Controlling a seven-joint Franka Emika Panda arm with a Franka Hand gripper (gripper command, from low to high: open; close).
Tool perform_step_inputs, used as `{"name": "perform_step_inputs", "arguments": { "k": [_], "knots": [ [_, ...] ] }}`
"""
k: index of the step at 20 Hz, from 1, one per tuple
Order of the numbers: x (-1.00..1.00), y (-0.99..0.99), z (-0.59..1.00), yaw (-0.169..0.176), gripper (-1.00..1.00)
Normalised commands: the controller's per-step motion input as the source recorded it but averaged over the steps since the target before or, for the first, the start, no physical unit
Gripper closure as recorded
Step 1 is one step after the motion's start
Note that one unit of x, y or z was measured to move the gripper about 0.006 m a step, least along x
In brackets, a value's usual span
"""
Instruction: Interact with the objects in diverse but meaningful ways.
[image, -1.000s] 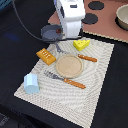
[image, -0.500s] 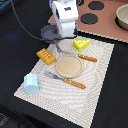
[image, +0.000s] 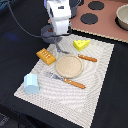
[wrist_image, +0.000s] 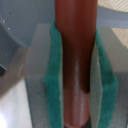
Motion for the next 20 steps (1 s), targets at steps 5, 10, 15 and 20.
{"name": "perform_step_inputs", "arguments": {
  "k": [5,10,15,20],
  "knots": [
    [-0.65,0.33,-0.28,0.025,1.00],
    [-0.27,0.16,-0.05,0.007,-1.00],
    [-0.04,0.04,0.02,0.000,-1.00],
    [0.01,0.04,0.19,-0.003,-1.00]
  ]
}}
